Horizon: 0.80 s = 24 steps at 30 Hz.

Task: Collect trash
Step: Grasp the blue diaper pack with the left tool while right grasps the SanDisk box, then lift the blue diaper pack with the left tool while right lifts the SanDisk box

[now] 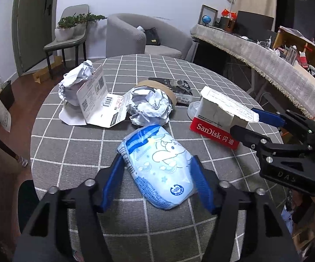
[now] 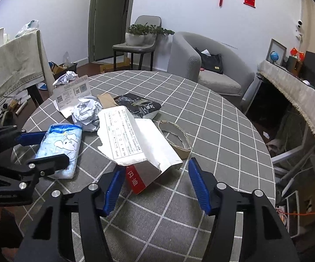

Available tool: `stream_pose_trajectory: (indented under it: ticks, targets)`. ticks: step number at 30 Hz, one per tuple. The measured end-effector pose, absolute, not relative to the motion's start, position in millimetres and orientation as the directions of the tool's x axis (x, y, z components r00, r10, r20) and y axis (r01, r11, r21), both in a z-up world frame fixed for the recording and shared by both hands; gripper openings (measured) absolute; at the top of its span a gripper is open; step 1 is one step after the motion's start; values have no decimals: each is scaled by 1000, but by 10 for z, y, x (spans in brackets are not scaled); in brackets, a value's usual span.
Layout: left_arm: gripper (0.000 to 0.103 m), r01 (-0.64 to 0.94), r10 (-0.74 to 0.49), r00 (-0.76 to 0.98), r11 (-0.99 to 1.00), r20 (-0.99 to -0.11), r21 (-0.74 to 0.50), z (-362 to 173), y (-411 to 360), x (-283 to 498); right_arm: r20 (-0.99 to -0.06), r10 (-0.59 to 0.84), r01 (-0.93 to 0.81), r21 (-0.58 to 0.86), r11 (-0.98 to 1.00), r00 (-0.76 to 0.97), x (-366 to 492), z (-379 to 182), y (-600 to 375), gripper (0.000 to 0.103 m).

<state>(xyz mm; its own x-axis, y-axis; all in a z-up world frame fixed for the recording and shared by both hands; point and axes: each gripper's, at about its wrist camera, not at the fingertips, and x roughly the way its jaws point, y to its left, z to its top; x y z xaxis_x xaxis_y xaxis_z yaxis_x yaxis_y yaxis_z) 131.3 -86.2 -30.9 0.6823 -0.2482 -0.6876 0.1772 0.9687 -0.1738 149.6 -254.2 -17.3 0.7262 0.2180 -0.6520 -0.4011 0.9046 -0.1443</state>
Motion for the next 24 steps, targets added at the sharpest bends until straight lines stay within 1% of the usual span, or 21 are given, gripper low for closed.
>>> stream_pose_trajectory:
  ticks: [1, 2, 3, 9, 11, 12, 13, 15, 16, 17, 19, 20, 22, 24]
  targets:
    - [85, 176, -250, 681, 968, -689, -177, -307, -870, 1316, -652, 215, -399, -146, 905, 727, 1506, -174, -2539, 60]
    - [93, 165, -242, 679, 970, -693, -177, -310, -887, 1317, -652, 213, -398, -148, 905, 727, 1518, -173, -2527, 60]
    - [93, 160, -239, 679, 971, -694, -177, -311, -910, 1313, -653, 211, -397, -149, 906, 727, 1519, -175, -2529, 60]
    - [93, 142, -143, 693, 988, -707, -60, -347, -1071, 1302, -654, 209, -400, -156, 903, 727, 1534, -192, -2535, 60]
    - [92, 147, -131, 699, 988, -703, -38, -361, -1087, 1302, -655, 210, -404, -158, 901, 726, 1551, -197, -2514, 60]
    - [89, 149, -127, 702, 988, -701, -31, -364, -1083, 1303, -656, 212, -407, -159, 899, 724, 1561, -197, -2503, 60]
    - [81, 148, -120, 708, 989, -696, -20, -361, -1074, 1302, -657, 217, -412, -158, 897, 723, 1569, -195, -2491, 60]
    - [79, 158, -132, 709, 987, -692, -27, -352, -1039, 1320, -655, 218, -416, -163, 894, 724, 1588, -181, -2457, 60]
    - [78, 163, -142, 709, 986, -691, -35, -347, -1017, 1327, -653, 219, -418, -164, 893, 725, 1604, -173, -2444, 58]
    - [77, 172, -155, 707, 984, -690, -45, -340, -990, 1336, -653, 224, -422, -162, 892, 724, 1611, -172, -2443, 53]
    - [76, 184, -176, 705, 981, -687, -62, -335, -949, 1338, -651, 234, -430, -158, 889, 722, 1635, -153, -2417, 49]
    - [75, 192, -194, 703, 978, -684, -80, -329, -916, 1335, -649, 241, -436, -156, 886, 722, 1654, -140, -2394, 46]
    - [74, 211, -239, 694, 969, -679, -126, -315, -841, 1332, -646, 250, -446, -157, 881, 721, 1655, -142, -2344, 43]
    - [73, 229, -265, 687, 963, -677, -145, -303, -794, 1318, -647, 262, -459, -155, 875, 716, 1650, -142, -2302, 39]
